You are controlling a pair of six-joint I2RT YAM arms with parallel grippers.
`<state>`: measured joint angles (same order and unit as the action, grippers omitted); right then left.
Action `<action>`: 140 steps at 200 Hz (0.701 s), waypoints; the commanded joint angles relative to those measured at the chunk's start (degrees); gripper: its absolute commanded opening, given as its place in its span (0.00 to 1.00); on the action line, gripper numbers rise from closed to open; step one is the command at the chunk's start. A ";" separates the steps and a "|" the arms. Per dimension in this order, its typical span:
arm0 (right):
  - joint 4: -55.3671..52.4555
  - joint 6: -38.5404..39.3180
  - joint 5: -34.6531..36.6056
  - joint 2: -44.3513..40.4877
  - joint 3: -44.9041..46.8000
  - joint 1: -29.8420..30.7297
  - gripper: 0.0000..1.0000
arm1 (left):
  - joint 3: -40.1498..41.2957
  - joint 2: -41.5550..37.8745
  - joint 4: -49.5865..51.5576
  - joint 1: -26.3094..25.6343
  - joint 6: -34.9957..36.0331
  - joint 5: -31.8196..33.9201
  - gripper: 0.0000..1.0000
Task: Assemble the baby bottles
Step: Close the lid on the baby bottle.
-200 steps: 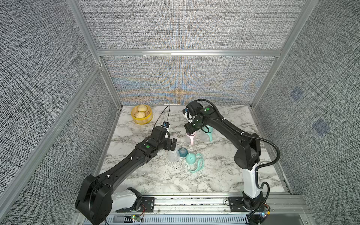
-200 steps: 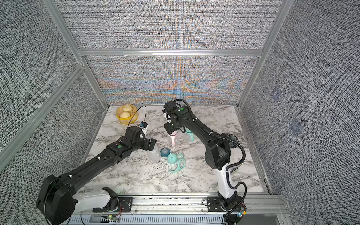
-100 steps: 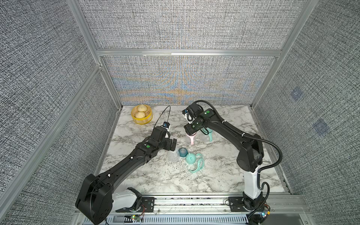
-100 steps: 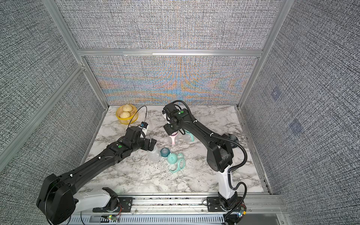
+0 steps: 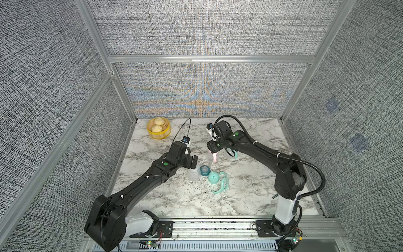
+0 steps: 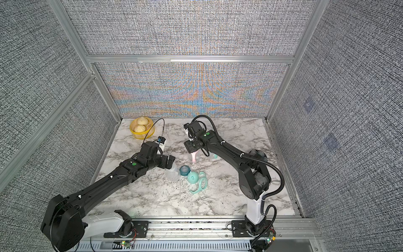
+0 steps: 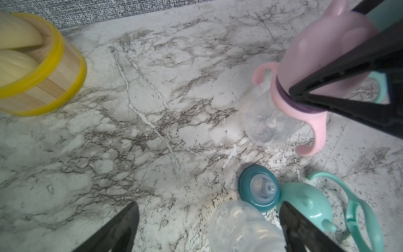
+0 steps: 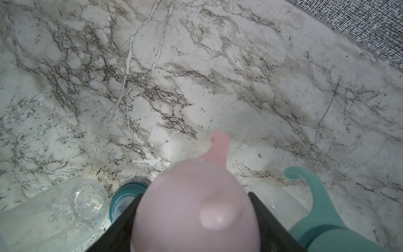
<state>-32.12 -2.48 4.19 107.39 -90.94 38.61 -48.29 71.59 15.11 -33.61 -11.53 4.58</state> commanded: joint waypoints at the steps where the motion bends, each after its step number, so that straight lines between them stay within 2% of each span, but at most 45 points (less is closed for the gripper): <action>1: -4.24 -1.47 -1.58 -0.30 2.92 0.06 0.70 | -0.20 0.38 -0.19 0.04 0.20 0.35 1.00; 52: 1.13 -1.82 -1.33 -3.88 6.38 0.00 0.70 | -0.07 0.35 -0.09 0.12 0.27 0.46 1.00; 140: 7.49 -3.29 -2.09 -5.03 11.88 0.06 0.70 | -0.13 0.65 -0.28 0.08 0.28 0.58 1.00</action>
<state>-20.62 -4.12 3.97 102.56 -81.19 38.61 -48.29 72.12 15.11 -33.61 -11.38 4.58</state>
